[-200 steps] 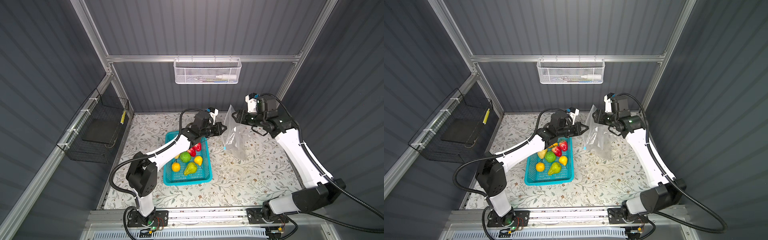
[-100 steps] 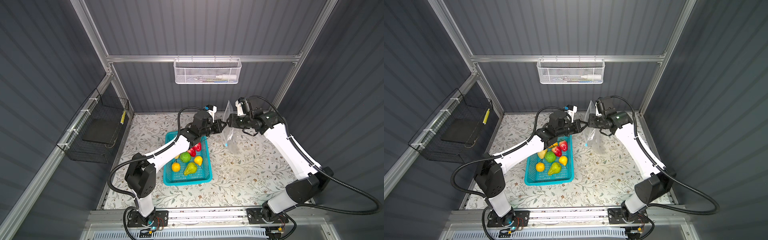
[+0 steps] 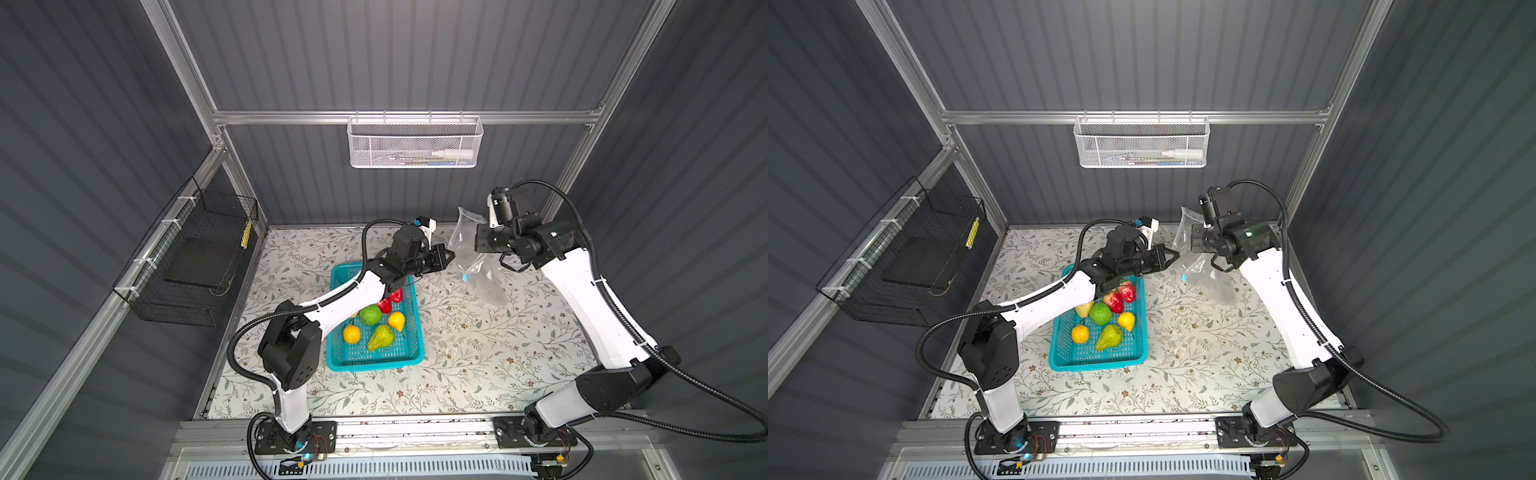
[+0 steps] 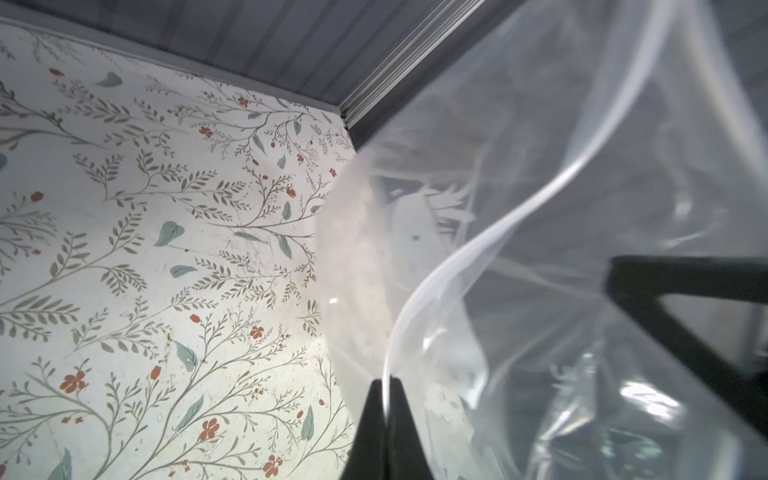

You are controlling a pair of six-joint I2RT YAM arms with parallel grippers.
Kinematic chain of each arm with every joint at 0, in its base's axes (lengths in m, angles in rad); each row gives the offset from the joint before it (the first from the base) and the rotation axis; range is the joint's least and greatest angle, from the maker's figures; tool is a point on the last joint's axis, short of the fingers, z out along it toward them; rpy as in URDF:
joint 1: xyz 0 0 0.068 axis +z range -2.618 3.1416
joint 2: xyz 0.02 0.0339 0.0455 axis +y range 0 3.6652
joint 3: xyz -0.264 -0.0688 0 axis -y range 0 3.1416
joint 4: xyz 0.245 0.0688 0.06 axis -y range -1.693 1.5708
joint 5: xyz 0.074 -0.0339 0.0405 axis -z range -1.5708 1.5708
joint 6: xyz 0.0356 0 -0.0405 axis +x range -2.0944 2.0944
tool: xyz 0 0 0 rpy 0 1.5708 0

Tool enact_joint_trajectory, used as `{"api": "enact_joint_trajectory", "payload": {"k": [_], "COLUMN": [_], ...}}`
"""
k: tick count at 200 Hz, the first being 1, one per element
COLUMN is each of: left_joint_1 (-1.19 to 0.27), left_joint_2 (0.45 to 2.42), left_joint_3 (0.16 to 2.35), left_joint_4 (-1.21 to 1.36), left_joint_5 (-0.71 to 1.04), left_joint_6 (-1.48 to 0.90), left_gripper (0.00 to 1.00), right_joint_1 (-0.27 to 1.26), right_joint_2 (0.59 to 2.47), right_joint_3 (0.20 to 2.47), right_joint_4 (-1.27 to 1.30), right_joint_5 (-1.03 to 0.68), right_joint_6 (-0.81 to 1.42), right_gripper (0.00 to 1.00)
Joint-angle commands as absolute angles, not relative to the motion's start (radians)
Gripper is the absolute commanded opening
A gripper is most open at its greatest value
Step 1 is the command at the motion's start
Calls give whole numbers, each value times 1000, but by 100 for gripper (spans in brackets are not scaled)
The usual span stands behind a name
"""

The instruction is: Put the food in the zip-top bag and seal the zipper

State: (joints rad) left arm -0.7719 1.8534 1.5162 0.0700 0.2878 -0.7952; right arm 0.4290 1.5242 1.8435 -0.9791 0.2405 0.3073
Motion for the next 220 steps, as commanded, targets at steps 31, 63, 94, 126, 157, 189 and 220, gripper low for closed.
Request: {"api": "enact_joint_trajectory", "payload": {"k": [31, 63, 94, 126, 157, 189, 220], "left_joint_1": [-776, -776, -774, -763, -715, -621, -603], "left_joint_2": [1887, 1867, 1853, 1821, 1723, 1611, 1537], "left_joint_3": [1456, 1424, 1424, 1451, 1460, 1424, 1387], "left_joint_4": [18, -83, -169, -210, -290, -417, -632], "left_joint_5": [276, 166, 113, 158, 156, 223, 200], "left_joint_6": [-777, -729, -696, -684, -640, -548, -352], "left_gripper": [0, 0, 0, 66, 90, 93, 94], "right_joint_1": [465, 471, 471, 471, 458, 453, 451], "right_joint_2": [1604, 1640, 1642, 1630, 1625, 1614, 1602], "right_joint_3": [1834, 1734, 1694, 1647, 1589, 1565, 1556], "right_joint_4": [-1065, -1007, -954, -878, -825, -783, -760], "right_joint_5": [244, 180, 102, 58, 47, 6, -12], "right_joint_6": [295, 327, 334, 352, 384, 408, 416], "right_gripper": [0, 0, 0, 0, 0, 0, 0]}}
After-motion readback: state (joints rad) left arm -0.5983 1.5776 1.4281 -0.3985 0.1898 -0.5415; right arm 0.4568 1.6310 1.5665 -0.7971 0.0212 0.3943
